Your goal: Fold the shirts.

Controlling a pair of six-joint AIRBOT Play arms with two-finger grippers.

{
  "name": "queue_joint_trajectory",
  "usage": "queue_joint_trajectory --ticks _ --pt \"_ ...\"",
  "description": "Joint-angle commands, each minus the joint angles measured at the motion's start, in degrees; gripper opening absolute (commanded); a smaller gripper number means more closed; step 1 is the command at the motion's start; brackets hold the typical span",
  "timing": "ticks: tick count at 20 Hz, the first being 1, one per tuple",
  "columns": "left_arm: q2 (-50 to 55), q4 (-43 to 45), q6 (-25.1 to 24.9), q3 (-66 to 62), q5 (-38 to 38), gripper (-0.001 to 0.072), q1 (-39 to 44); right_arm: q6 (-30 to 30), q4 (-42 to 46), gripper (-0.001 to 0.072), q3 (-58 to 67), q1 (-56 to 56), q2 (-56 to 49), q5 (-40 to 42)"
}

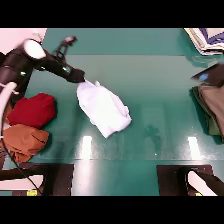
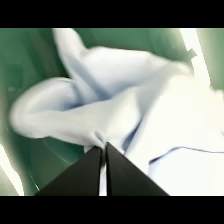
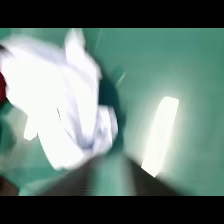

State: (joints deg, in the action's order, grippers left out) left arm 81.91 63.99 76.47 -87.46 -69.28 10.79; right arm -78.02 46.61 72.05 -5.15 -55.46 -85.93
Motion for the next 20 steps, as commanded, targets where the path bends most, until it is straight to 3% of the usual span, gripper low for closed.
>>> queue_joint_trajectory --ticks 1,4,8,14,16,18,20 --pt "-3.89 0.17 0.02 -1.7 -0.5 0.0029 -1.53 0.09 -2.49 0.0545 -20.85 5.75 3.08 11.28" --pt "-3.67 0.17 0.04 -1.55 -1.66 0.0029 -1.53 4.11 -8.87 0.0544 -31.28 16.7 -1.25 21.86" --pt "-3.58 0.13 0.09 -1.29 -2.47 0.0029 -1.53 10.58 -17.68 0.0544 -30.03 31.36 -12.85 34.84" --pt "-3.58 0.17 0.04 -1.29 -4.04 0.0029 -1.53 10.67 -17.51 0.0522 -16.7 38.86 -28.79 33.73" --pt "-3.58 0.17 0.04 -1.29 -4.28 0.0029 -1.53 10.64 -17.44 0.0374 -13.2 38.84 -32.57 29.53" --pt "-3.61 0.17 0.07 -1.29 -4.87 0.003 -1.53 10.67 -15.61 0.0012 -10.23 38.84 -34.95 25.55" --pt "-4.48 0.44 0.35 -1.4 -4.59 0.0029 -1.55 10.58 -12.35 0.0015 -7.87 38.8 -34.8 23.67"
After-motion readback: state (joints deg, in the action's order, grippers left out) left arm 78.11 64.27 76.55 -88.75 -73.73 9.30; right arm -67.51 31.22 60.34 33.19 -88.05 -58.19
